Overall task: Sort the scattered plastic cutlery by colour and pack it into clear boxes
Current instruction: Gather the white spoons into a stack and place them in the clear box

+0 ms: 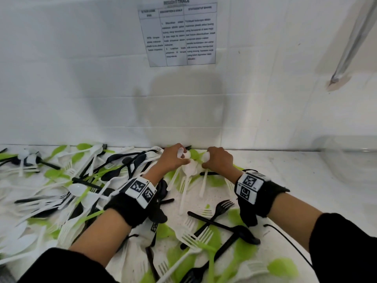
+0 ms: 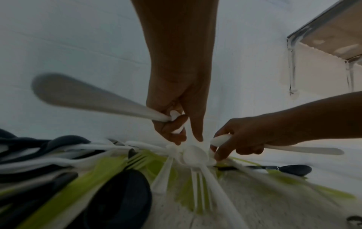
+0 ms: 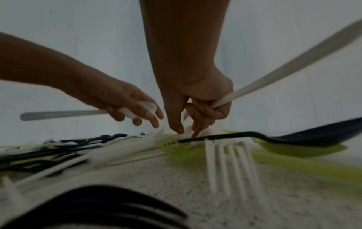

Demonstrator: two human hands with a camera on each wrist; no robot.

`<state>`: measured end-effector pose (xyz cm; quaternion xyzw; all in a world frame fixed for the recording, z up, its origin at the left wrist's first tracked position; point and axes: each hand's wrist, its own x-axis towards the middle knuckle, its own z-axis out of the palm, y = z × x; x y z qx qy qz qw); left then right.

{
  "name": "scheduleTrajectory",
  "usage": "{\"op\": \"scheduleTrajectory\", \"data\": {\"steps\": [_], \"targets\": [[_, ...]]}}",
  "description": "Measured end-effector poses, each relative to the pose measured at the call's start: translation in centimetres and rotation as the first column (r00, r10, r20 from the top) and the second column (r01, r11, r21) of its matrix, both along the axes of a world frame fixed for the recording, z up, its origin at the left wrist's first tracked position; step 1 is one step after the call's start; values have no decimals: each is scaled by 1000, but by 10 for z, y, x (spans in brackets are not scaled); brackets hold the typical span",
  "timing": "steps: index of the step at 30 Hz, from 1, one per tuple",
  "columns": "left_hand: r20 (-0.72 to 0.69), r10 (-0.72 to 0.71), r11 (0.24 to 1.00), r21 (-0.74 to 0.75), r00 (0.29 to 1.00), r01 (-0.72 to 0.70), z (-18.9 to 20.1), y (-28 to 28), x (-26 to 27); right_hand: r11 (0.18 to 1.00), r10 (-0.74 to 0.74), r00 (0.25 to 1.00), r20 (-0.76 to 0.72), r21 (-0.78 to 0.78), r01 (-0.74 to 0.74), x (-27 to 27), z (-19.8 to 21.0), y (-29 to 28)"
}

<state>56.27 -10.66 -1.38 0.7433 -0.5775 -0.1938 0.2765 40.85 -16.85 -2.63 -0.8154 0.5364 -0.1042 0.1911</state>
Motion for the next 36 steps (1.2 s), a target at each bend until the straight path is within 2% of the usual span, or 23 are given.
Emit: {"op": "scheduleTrajectory", "data": {"steps": [2, 4, 6, 8, 11, 13, 15, 17, 18, 20, 23, 25, 31, 36], "targets": [[-16, -33, 996, 80, 999, 35, -6, -3, -4, 997, -61, 995, 83, 47, 57, -6, 3, 2], [29, -56, 992, 111, 998, 52, -10, -5, -9, 986, -144, 958, 249, 122, 116, -13, 6, 2], [83, -62, 991, 124, 995, 52, -14, -6, -13, 977, -193, 871, 453, 167, 130, -20, 11, 2], [89, -55, 990, 131, 994, 43, -16, -6, -13, 974, -222, 785, 578, 175, 146, -25, 18, 2], [76, -51, 990, 132, 996, 41, -12, -3, -11, 967, -253, 700, 668, 184, 174, -27, 31, 4], [47, -60, 990, 133, 997, 53, -5, 3, -8, 968, -251, 684, 685, 193, 162, -26, 37, 6], [-50, -23, 992, 121, 998, 29, 4, 10, -1, 965, -251, 667, 701, 233, 119, -22, 40, 9], [-233, 50, 993, 111, 971, -24, 12, 19, 9, 939, -292, 635, 715, 341, 47, -16, 39, 13], [-331, 70, 994, 106, 941, -37, 16, 24, 14, 920, -309, 645, 699, 392, 16, -12, 37, 15], [-517, 76, 996, 75, 853, -44, 25, 33, 24, 910, -278, 737, 616, 415, -4, -2, 29, 23], [-724, 66, 997, 14, 687, -81, 34, 44, 34, 965, -77, 929, 362, 260, -21, 12, 15, 27], [-772, 60, 993, -20, 633, -118, 35, 47, 39, 982, 14, 977, 215, 182, -54, 16, 8, 28], [-774, 101, 983, -18, 625, -181, 33, 43, 40, 981, 24, 986, 165, 188, -55, 6, -2, 29], [-722, 144, 982, 20, 676, -187, 36, 27, 20, 989, 2, 996, 94, 149, -16, -1, -2, 26]]}}
